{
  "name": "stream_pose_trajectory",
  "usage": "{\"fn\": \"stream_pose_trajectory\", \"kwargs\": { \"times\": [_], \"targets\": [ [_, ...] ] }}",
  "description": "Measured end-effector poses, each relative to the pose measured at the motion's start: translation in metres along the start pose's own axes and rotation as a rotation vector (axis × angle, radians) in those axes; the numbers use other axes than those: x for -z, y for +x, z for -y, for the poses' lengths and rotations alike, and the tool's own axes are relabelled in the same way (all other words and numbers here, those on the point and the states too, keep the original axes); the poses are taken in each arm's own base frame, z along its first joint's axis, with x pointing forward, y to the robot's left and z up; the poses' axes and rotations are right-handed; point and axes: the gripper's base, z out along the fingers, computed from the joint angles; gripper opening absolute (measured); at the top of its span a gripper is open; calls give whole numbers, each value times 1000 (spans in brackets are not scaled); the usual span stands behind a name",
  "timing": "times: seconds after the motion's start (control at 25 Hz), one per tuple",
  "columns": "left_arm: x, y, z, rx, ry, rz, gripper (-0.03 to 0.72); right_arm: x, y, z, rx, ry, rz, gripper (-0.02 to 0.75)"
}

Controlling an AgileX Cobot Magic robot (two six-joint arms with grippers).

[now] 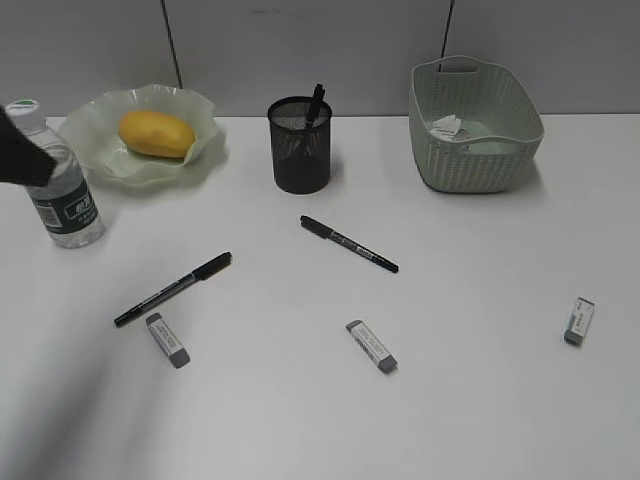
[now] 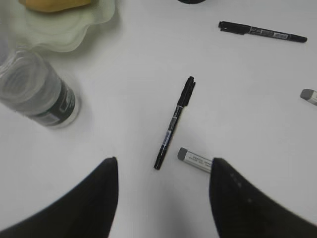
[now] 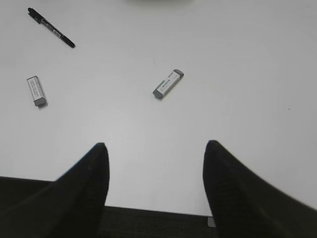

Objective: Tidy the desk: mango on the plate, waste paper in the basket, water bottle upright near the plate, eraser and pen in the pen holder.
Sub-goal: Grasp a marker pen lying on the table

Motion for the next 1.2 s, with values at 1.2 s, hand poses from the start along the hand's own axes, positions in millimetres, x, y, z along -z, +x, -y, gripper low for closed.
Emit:
{"fn": "stream_pose_trajectory", "kwargs": {
  "times": [1.2],
  "targets": [
    [-246,-57,39,-336,105,-570,447,0,0,0,0,1,0,477]
  ]
}}
